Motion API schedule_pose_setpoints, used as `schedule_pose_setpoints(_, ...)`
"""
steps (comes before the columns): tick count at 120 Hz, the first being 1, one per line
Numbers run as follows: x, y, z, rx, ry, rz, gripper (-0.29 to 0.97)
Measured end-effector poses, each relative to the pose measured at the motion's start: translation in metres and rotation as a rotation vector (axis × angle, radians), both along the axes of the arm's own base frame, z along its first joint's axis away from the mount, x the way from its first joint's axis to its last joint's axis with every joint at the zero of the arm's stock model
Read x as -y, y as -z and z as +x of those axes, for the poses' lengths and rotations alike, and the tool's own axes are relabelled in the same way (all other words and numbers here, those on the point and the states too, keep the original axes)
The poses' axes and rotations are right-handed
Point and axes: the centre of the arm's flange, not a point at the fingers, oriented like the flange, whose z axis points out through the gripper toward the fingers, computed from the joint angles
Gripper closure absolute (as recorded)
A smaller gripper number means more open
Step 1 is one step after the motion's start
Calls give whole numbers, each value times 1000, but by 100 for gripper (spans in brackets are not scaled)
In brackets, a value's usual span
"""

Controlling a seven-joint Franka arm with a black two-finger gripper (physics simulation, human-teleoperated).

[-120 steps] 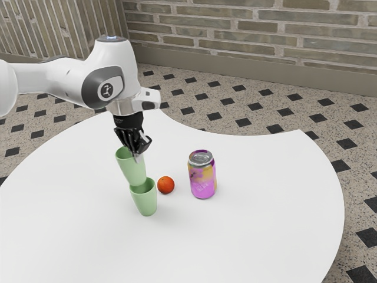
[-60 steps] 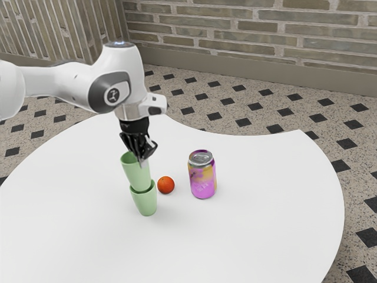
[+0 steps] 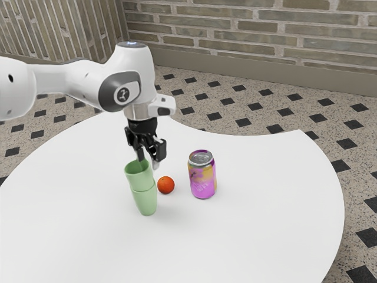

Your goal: Place the left cup onto the right cup

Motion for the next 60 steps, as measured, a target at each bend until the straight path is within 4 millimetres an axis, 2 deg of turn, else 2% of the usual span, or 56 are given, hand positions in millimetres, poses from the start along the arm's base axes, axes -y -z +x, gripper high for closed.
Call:
schedule_pose_setpoints(12, 0, -22, -1, 19, -4, 10, 17)
schedule_pose_setpoints(24, 2, -58, -7, 59, -5, 23, 10)
schedule_pose_setpoints(40, 5, -101, -13, 83, -7, 22, 6)
schedule_pose_setpoints(60, 6, -137, -16, 70, -11, 18, 3)
